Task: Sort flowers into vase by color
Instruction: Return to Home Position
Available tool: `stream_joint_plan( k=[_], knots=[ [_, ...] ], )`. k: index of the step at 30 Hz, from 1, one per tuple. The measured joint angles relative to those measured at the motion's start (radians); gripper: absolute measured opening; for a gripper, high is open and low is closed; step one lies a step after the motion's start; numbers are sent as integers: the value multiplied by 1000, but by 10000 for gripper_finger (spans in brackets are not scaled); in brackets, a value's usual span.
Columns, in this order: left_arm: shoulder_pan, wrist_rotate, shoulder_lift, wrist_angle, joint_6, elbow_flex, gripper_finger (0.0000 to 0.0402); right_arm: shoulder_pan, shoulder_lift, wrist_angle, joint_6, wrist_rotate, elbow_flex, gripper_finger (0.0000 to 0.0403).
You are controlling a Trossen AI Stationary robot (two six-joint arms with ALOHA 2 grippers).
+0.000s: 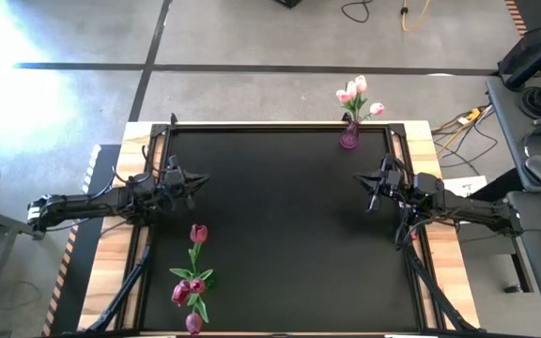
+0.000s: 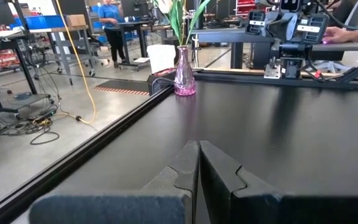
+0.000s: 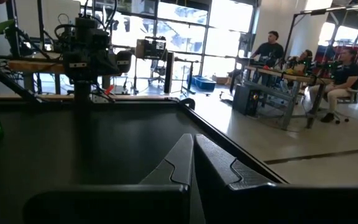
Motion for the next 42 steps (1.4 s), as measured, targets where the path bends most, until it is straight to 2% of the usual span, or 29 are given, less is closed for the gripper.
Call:
stream_joint_plan(
  k=[42],
  knots=[
    [0, 0, 16, 0, 0, 0, 0, 0, 0, 0, 0, 0, 0, 9]
  ],
)
